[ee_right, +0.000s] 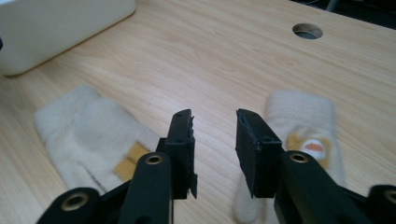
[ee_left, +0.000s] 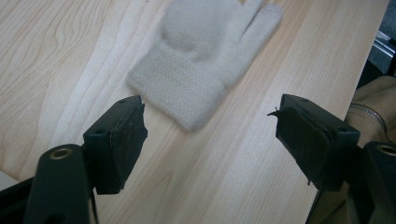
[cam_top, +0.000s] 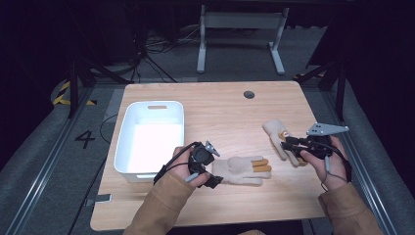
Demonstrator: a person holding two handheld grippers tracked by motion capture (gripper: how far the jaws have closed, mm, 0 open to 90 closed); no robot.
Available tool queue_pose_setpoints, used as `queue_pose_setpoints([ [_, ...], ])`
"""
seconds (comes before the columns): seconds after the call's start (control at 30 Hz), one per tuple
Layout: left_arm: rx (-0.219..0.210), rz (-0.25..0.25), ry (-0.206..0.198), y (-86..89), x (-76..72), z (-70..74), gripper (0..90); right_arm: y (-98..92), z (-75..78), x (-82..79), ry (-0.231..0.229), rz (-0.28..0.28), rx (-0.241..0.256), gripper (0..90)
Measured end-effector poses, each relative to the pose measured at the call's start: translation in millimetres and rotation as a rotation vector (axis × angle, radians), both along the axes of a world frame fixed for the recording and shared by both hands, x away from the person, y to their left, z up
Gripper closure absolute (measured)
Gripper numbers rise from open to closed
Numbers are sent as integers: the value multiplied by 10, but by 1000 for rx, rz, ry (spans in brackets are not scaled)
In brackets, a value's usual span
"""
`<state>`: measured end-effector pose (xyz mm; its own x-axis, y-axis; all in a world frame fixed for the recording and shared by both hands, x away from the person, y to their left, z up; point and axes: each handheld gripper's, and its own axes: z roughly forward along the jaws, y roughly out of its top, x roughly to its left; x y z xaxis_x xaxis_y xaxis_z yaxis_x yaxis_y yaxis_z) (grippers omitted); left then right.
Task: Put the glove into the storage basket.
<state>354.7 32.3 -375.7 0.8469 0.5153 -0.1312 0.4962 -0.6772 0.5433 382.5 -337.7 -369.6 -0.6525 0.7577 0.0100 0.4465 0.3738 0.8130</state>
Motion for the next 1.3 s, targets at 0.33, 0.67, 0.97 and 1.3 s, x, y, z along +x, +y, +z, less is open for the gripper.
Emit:
queue_pose_setpoints([
  [0.33,-5,5,-2,30,-25,3,247,-181,-42,126,-7,-79,7,550],
  [0.67,1,28,-2,127,-98,0,247,-307,-99,289,89,-175,-25,483],
  [0.97,5,47,-2,227,-169,-3,247,-302,-246,504,209,-197,-79,330],
  [1.3,8,69,4,299,-207,-21,248,-286,-438,686,256,-222,-131,322],
])
